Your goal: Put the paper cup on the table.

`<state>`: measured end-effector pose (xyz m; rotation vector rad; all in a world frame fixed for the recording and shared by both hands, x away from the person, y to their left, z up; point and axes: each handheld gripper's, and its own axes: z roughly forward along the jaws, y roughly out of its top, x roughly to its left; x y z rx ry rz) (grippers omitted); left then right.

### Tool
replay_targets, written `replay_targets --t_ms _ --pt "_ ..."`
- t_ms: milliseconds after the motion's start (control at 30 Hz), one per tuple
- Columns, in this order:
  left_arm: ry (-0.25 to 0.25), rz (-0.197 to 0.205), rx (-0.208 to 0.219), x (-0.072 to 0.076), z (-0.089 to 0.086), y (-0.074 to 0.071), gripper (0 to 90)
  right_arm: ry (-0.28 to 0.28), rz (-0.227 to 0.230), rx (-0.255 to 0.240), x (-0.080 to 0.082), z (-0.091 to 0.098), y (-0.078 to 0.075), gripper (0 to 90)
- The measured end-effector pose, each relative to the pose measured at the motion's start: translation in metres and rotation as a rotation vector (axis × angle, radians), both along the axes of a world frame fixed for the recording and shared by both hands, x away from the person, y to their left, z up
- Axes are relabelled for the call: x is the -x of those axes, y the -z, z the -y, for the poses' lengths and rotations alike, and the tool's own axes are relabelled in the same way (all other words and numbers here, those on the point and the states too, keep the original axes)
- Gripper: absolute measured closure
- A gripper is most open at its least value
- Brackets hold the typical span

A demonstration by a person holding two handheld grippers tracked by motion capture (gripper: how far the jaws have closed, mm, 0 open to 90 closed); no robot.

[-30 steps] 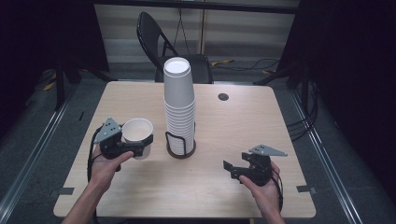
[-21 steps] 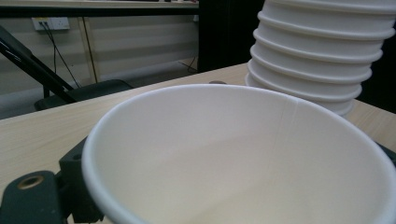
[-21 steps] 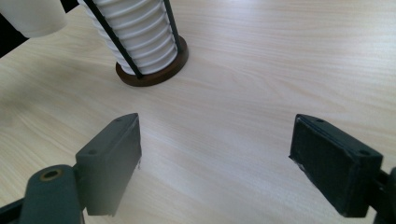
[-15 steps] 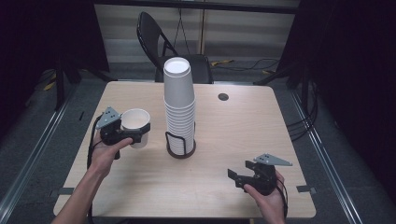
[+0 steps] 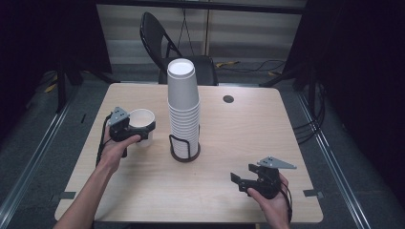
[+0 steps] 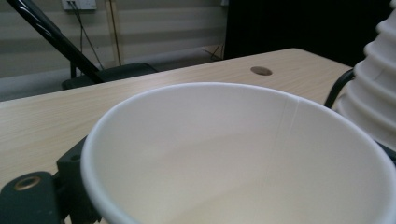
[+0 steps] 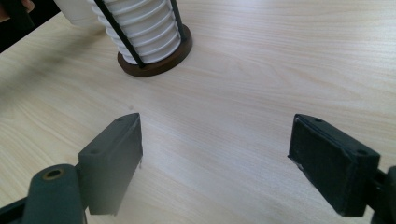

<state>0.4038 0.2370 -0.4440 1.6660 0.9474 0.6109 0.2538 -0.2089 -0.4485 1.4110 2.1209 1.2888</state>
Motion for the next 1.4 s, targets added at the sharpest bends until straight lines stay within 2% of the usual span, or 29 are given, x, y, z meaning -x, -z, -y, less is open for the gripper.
replay_targets --t_ms 133,167,400,500,633,700,767,933,967,1100,1133,1300,1400 --pt "-0.015 -0.001 0.013 -0.006 -0.001 0.006 8.7 0.004 -0.005 0.000 -0.002 0.001 0.001 17.2" --pt "-0.011 0.004 -0.003 -0.006 -0.001 0.007 8.7 0.002 -0.004 0.001 -0.002 0.001 0.002 17.2" --pt "-0.010 0.003 -0.005 -0.010 0.006 0.014 8.8 -0.008 -0.014 0.004 -0.003 -0.002 0.003 17.2" --pt "0.002 0.004 -0.017 -0.011 0.009 0.016 8.7 -0.008 -0.016 0.004 -0.003 -0.002 0.003 17.2" --pt "0.014 -0.014 -0.025 -0.011 0.010 0.020 8.7 -0.006 -0.022 -0.009 -0.003 0.000 0.003 16.9" --pt "0.020 -0.004 -0.022 -0.010 0.011 0.022 8.7 -0.001 -0.021 -0.008 -0.003 0.001 0.003 16.3" --pt "0.024 -0.009 -0.024 -0.009 0.011 0.021 8.8 0.003 -0.020 -0.009 -0.003 0.002 0.003 16.3" --pt "0.037 0.000 -0.080 -0.004 0.011 0.021 9.0 0.003 -0.026 -0.010 -0.003 0.002 0.002 16.3" --pt "0.034 0.003 -0.076 -0.004 0.012 0.022 8.9 -0.001 -0.030 -0.011 -0.003 0.001 0.002 16.3" --pt "0.043 -0.014 -0.097 -0.002 0.012 0.025 9.2 -0.009 -0.031 -0.012 -0.004 -0.002 0.001 16.2" --pt "0.049 -0.030 -0.106 -0.002 0.012 0.026 9.3 -0.013 -0.032 -0.012 -0.004 -0.003 0.002 16.2" --pt "0.051 -0.065 -0.110 -0.002 0.012 0.031 11.5 -0.008 -0.036 -0.010 -0.005 -0.001 0.004 16.0" --pt "0.058 -0.080 -0.128 -0.002 0.011 0.032 12.3 -0.005 -0.036 -0.009 -0.005 0.000 0.003 16.0"
